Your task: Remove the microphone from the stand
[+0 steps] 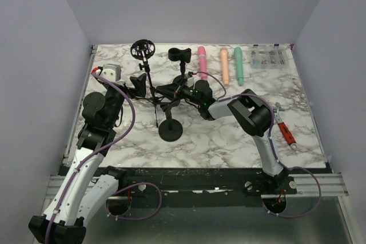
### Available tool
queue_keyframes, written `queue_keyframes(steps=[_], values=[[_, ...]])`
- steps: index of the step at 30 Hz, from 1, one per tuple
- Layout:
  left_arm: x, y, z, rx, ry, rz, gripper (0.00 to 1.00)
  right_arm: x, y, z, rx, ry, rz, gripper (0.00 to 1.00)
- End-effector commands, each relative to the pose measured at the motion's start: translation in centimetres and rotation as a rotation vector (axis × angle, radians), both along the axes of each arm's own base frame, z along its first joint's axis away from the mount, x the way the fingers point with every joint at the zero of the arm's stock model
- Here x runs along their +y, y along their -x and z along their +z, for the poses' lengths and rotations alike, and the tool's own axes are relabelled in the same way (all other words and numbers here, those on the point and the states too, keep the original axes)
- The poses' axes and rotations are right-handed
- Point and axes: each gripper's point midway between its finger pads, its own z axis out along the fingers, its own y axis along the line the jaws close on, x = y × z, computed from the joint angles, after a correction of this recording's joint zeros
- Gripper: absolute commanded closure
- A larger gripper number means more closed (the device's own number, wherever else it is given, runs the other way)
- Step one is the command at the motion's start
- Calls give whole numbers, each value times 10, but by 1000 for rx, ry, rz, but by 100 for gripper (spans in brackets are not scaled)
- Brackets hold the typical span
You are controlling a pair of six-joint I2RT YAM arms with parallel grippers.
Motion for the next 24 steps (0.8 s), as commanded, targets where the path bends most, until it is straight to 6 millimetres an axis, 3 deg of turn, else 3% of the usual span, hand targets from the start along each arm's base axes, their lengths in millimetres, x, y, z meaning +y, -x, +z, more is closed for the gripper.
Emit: queue_keyframes(steps=[1, 13, 19, 24], values=[[-2, 1, 1, -15, 4, -14, 1, 2, 1, -5, -59, 27, -24, 99], [-1, -1, -2, -10, -2, -6, 1, -4, -7, -16, -295, 249, -96, 99], [-1, -1, -3, -10, -8, -5, 1, -11, -6, -6, -486, 304, -137, 99], [0, -2, -4, -10, -14, 4, 1, -11, -5, 3, -748, 400, -138, 99]])
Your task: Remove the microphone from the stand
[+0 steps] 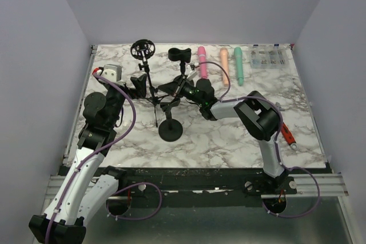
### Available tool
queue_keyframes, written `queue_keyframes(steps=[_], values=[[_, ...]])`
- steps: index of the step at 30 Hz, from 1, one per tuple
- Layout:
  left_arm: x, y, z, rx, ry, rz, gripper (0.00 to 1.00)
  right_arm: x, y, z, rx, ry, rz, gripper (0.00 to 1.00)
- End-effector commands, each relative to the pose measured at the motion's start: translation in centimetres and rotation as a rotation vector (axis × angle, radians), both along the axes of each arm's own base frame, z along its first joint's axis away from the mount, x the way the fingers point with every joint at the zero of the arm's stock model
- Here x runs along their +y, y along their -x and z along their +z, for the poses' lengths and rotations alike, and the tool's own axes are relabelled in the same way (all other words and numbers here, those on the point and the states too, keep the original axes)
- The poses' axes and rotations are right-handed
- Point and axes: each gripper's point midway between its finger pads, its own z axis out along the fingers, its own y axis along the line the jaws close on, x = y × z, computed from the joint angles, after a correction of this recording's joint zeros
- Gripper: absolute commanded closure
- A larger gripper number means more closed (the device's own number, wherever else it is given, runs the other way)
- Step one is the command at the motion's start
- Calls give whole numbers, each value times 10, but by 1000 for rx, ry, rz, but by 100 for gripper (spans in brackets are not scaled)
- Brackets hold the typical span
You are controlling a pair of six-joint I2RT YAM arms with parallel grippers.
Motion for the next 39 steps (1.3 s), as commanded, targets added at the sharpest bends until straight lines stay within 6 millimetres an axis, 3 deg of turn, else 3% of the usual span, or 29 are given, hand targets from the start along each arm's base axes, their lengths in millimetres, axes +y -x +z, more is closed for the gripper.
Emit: queue_keyframes(steps=[1, 8, 13, 15, 18, 23, 25, 32, 35, 39], values=[[1, -1, 1, -17, -12, 6, 1, -4, -1, 1, -303, 177, -30, 99], [1, -2, 0, -17, -16, 7, 2, -4, 0, 12, -622, 394, 12, 99], [2, -2, -1, -13, -17, 13, 1, -14, 0, 33, -522, 356, -41, 98], [3, -2, 0, -13, -14, 18, 1, -17, 0, 37, -416, 310, -73, 88], [3, -2, 1, -12, -2, 19, 1, -18, 1, 26, -195, 240, -97, 70], [6, -2, 1, -8, 5, 33, 1, 4, 14, 9, 130, 76, 5, 32], [6, -1, 1, -9, 7, 32, 2, 11, 19, 8, 210, 19, 47, 28], [6, 1, 4, -16, 7, 28, 1, 20, 16, -4, 380, -99, 69, 32], [5, 1, 5, -19, 9, 23, 1, 21, 14, -3, 406, -158, 80, 41], [4, 2, 5, -19, 8, 18, 2, 27, 12, 1, 402, -182, 99, 42]])
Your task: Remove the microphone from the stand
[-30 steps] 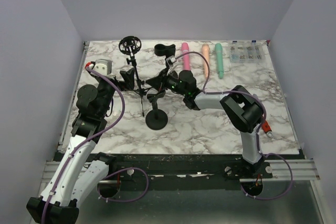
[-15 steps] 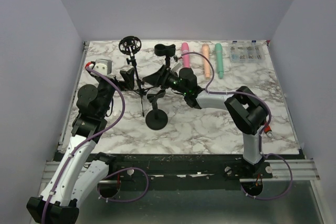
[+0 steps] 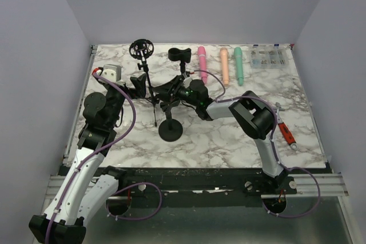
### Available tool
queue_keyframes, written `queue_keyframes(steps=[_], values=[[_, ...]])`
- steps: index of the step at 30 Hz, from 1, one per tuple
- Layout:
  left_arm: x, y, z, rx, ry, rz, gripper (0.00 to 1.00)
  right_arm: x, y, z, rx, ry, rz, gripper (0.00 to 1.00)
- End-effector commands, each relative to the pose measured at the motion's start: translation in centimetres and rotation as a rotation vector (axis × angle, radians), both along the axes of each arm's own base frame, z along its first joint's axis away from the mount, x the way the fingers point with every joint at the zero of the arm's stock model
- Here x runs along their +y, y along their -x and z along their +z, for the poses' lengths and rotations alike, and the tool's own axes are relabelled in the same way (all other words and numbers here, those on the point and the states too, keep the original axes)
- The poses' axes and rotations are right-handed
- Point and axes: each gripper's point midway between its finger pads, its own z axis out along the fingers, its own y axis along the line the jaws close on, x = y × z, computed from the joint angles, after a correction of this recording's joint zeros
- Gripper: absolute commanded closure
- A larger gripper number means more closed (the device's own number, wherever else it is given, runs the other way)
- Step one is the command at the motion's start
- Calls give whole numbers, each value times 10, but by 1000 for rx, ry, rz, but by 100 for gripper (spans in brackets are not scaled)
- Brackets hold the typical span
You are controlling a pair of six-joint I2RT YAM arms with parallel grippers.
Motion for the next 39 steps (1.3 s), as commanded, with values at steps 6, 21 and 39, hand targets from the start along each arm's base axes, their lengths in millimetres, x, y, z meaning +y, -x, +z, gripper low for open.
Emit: queue_keyframes(steps=[6, 21, 39], values=[[1, 3, 5, -19, 14, 3, 1, 8, -7, 15, -7, -54, -4, 56], [-2, 1, 4, -12, 15, -13, 1, 4, -10, 8, -161, 67, -15, 99], [-2, -1, 0, -1, 11, -11, 1, -15, -22, 29, -872, 468, -20, 99]])
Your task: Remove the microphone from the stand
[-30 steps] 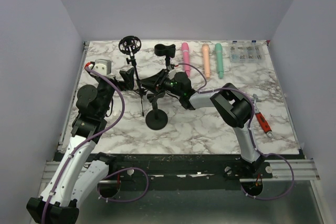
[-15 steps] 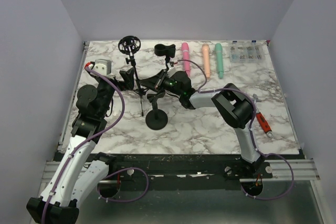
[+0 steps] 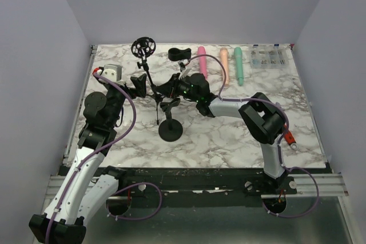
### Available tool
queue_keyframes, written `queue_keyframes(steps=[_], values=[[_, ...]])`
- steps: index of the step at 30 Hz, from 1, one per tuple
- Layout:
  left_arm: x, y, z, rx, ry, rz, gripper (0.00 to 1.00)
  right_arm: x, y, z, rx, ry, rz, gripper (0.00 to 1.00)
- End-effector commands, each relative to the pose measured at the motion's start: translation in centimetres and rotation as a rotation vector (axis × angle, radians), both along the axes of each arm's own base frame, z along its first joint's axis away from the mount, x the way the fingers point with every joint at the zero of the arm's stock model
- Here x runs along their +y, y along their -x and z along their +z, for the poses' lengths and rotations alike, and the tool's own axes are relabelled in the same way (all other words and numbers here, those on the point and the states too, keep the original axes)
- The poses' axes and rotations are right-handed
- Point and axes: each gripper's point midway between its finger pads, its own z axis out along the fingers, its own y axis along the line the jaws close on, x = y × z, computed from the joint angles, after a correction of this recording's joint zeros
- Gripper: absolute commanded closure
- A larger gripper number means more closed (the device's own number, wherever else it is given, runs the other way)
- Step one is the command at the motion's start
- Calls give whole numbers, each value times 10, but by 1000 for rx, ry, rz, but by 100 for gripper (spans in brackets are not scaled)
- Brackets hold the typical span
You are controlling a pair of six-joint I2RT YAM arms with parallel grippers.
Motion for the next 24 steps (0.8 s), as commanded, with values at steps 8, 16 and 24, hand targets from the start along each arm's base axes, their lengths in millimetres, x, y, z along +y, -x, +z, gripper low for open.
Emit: queue_keyframes(steps=[8, 16, 24], values=[[-1, -2, -1, 0, -1, -4, 1, -3, -2, -7, -288, 202, 55, 99], [-2, -2, -1, 2, -4, -7, 2, -21, -19, -8, -478, 453, 15, 99], [-2, -4, -3, 7, -6, -8, 1, -30, -29, 2, -632, 632, -29, 100]])
